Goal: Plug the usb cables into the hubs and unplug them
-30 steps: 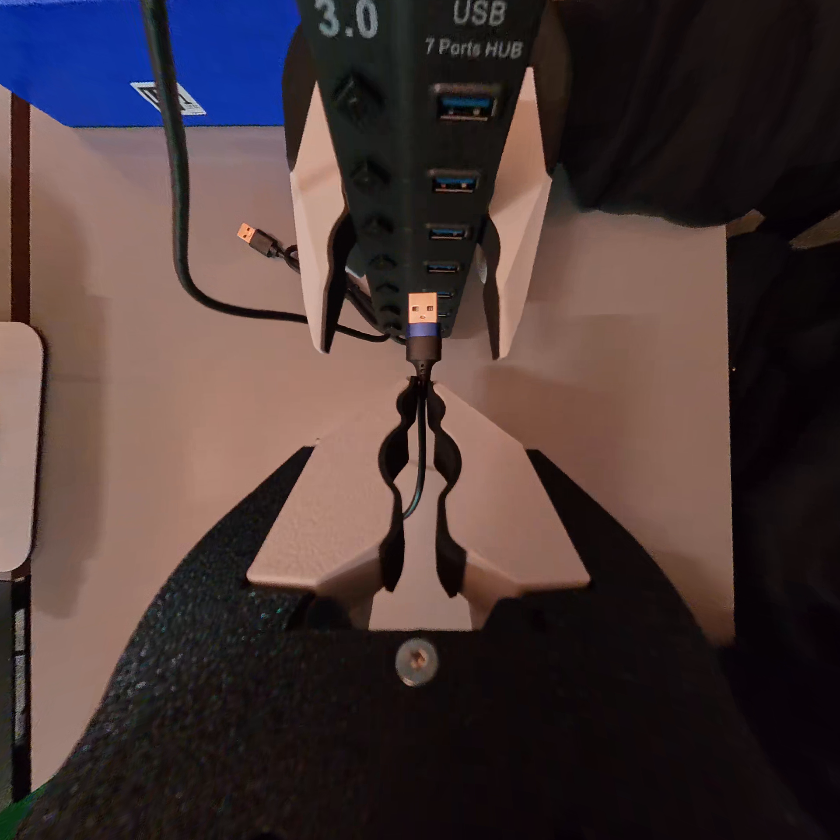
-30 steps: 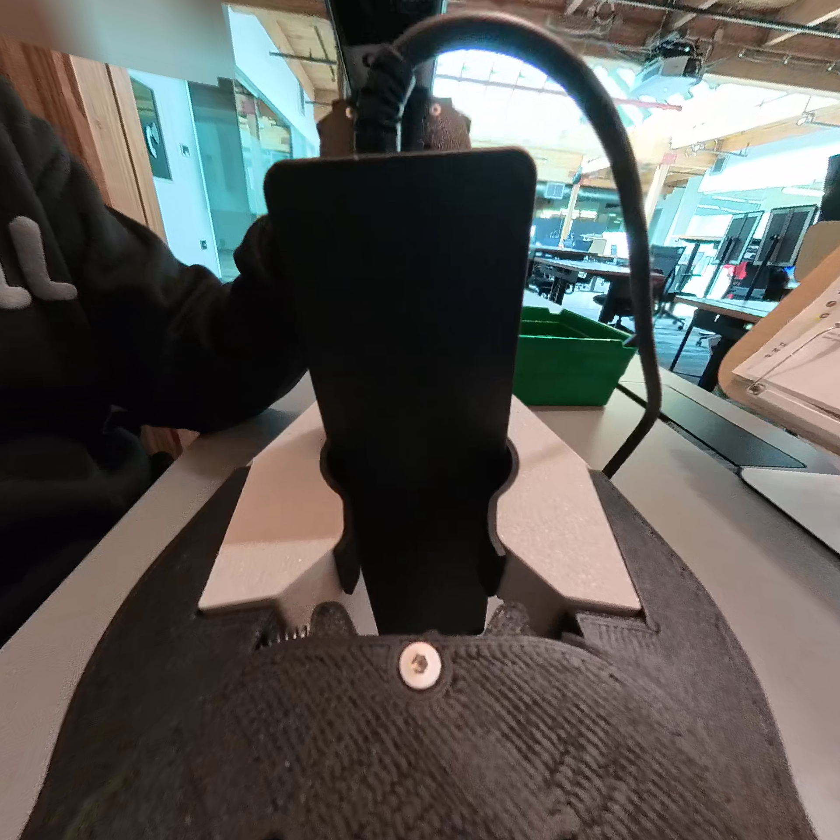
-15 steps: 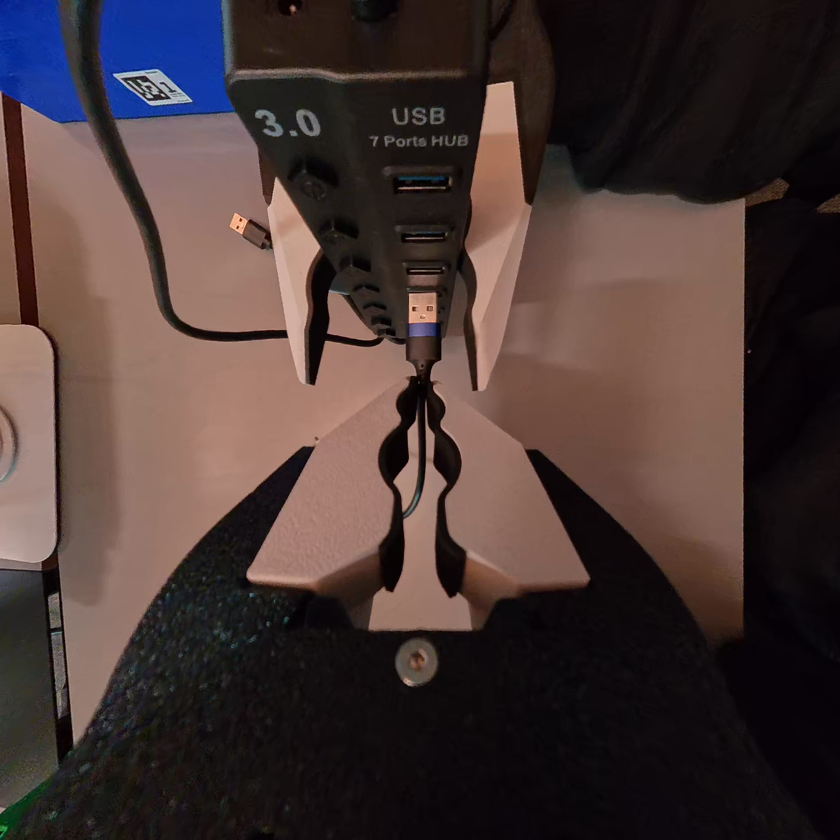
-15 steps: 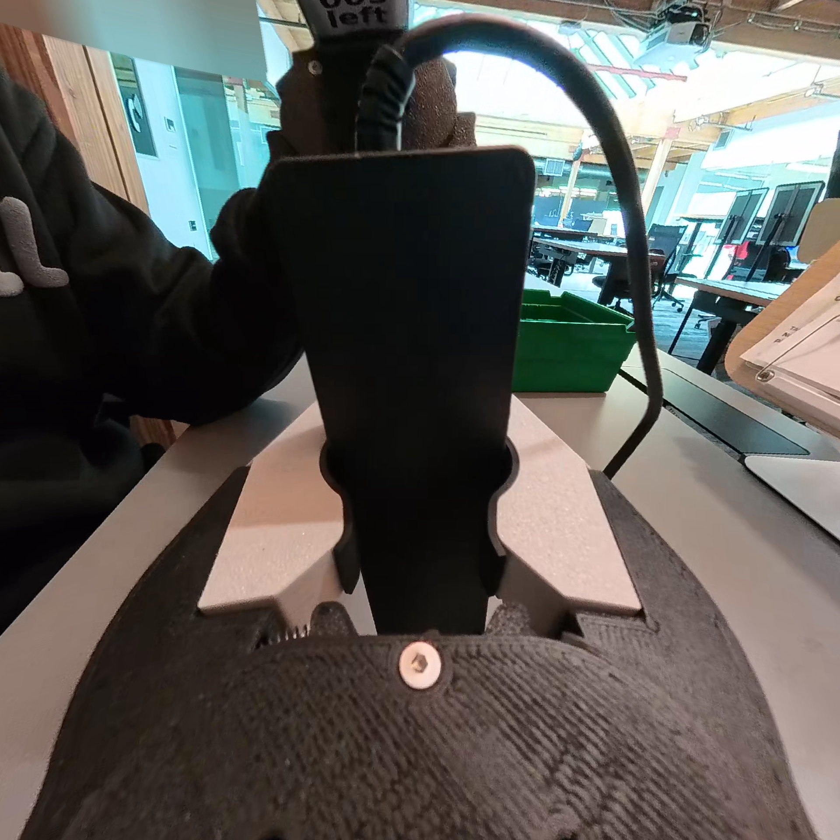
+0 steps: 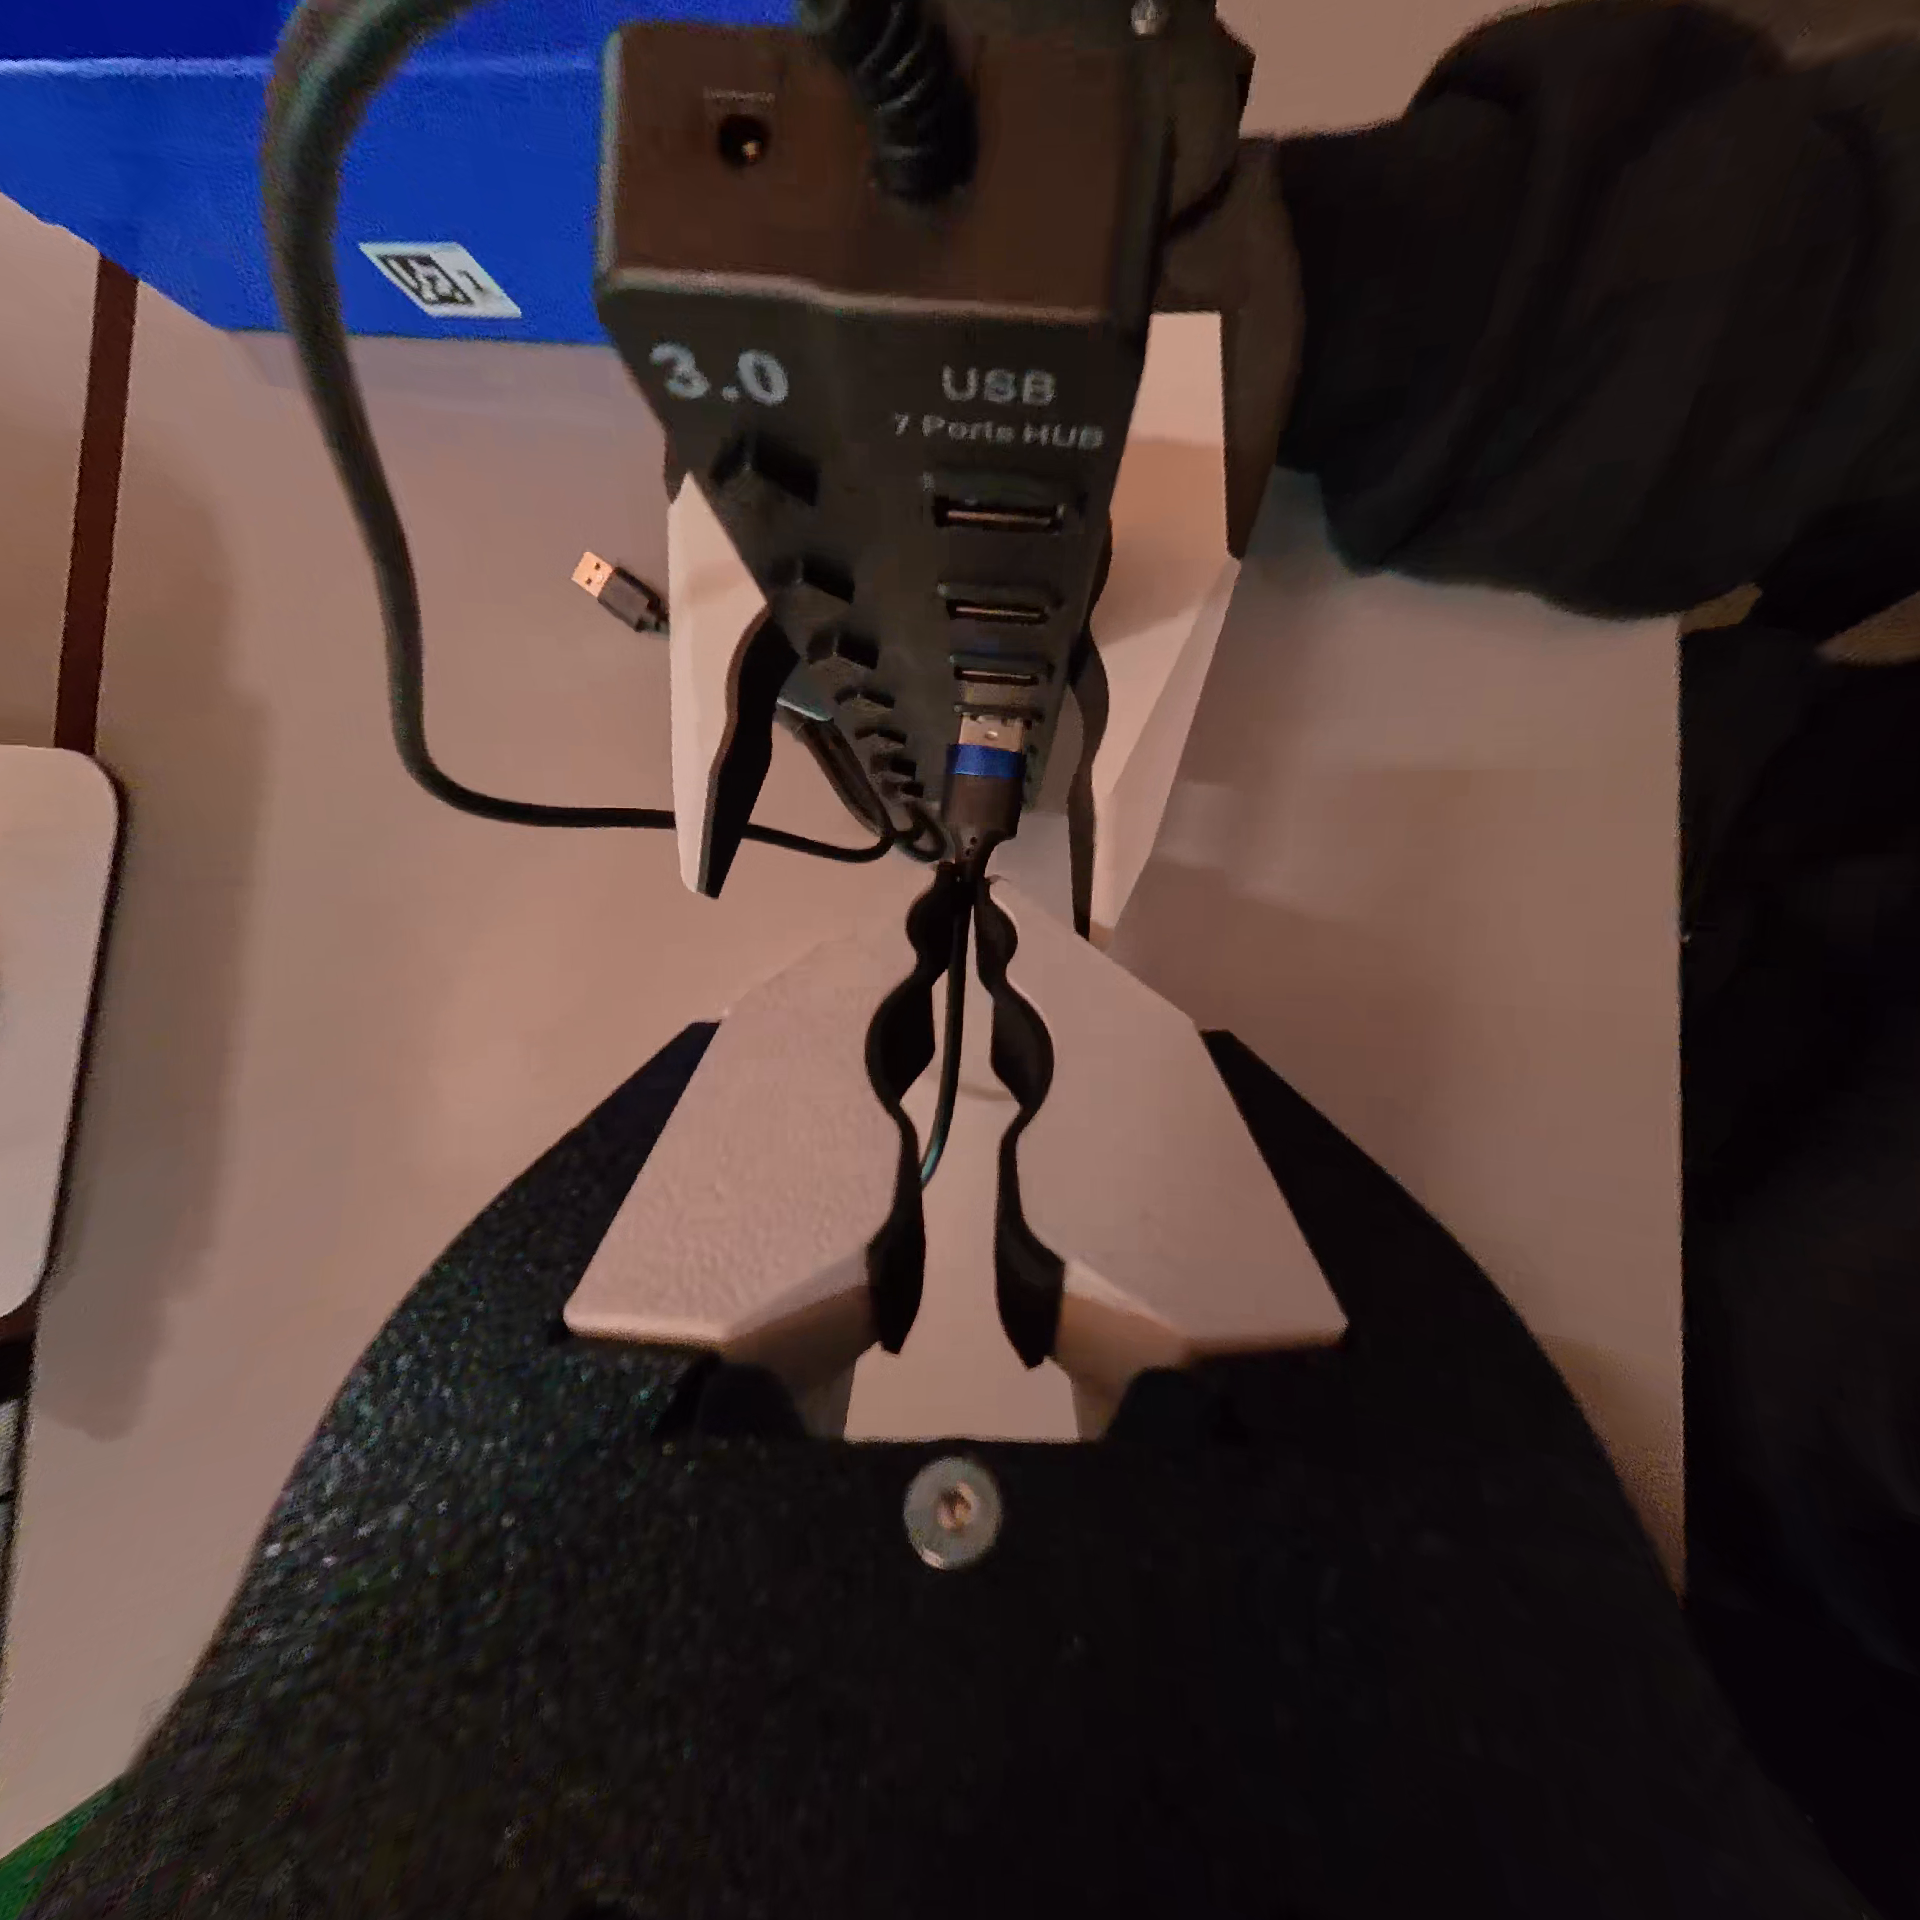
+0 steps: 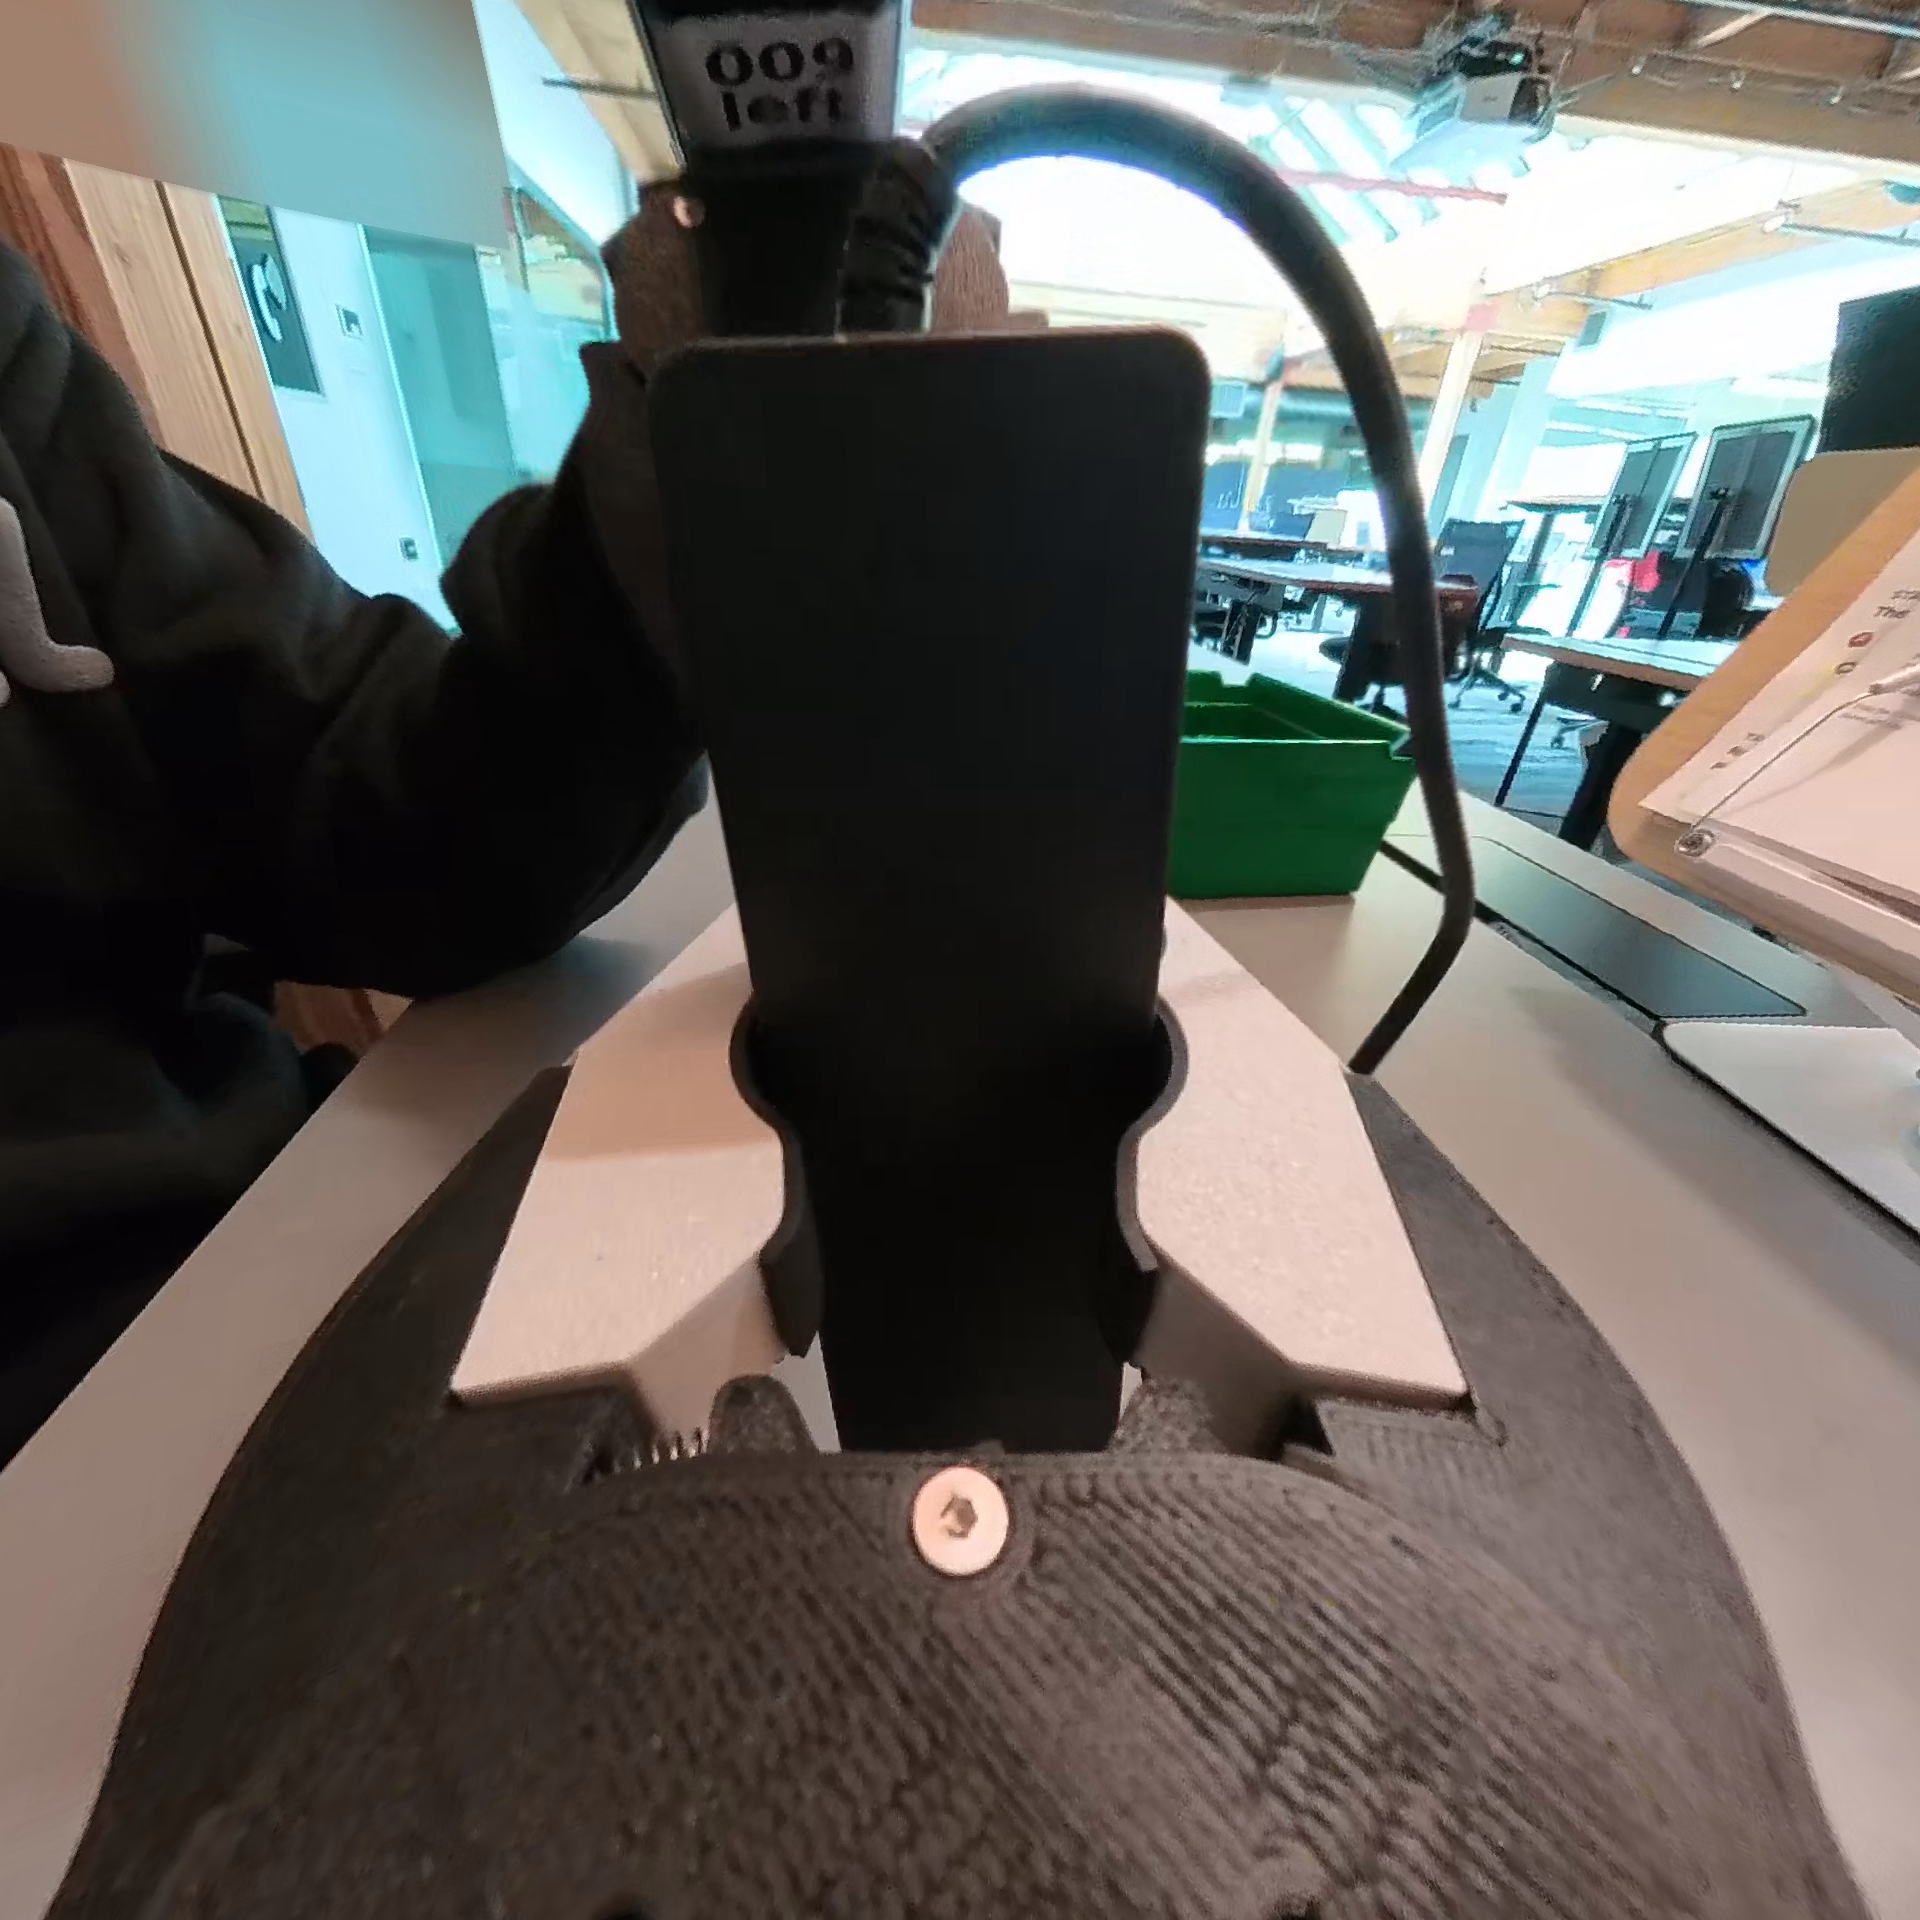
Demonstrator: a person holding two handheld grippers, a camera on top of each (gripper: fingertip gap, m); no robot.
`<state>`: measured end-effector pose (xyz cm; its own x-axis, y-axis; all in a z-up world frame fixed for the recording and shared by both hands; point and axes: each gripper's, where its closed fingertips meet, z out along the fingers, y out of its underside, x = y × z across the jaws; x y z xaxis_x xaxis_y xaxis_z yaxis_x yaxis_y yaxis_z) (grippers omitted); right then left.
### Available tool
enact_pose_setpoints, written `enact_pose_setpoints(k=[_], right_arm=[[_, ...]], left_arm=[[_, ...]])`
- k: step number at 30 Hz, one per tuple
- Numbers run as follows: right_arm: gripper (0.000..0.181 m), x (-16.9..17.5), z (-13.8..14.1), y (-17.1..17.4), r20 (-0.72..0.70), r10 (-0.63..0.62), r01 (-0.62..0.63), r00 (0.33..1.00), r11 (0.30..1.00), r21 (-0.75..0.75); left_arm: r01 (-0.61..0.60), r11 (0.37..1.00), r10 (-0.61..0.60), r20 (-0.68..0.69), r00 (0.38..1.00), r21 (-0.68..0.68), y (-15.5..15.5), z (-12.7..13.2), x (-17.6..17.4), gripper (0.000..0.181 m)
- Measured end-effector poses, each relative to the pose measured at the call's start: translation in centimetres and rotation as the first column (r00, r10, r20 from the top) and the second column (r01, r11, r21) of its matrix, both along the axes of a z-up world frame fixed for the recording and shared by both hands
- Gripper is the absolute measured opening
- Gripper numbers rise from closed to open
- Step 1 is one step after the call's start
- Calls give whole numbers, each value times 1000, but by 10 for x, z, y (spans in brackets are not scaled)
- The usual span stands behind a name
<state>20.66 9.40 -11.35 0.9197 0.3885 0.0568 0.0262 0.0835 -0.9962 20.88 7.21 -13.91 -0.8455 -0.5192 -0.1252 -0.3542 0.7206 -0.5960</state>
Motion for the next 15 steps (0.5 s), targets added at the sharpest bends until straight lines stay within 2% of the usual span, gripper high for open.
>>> enact_pose_setpoints(k=[1, 7, 10, 15], right_arm=[[63, 1, 2, -1, -8, 0, 0, 1000, 1000, 7], [63, 6, 3, -4, -15, -11, 11, 1000, 1000, 15], [62, 9, 17, -11, -37, -13, 16, 999, 996, 84], [63, 16, 30, -21, -76, -19, 30, 997, 989, 143]], left_arm=[[5, 1000, -6, -5, 1000, -30, -1, 1, 1, 0], [44, 983, -49, -22, 999, -179, -9, -5, 7, 0], [117, 951, -107, 53, 993, -285, -16, 7, 9, 1], [160, 896, -117, 128, 985, -414, -22, 18, 15, 4]])
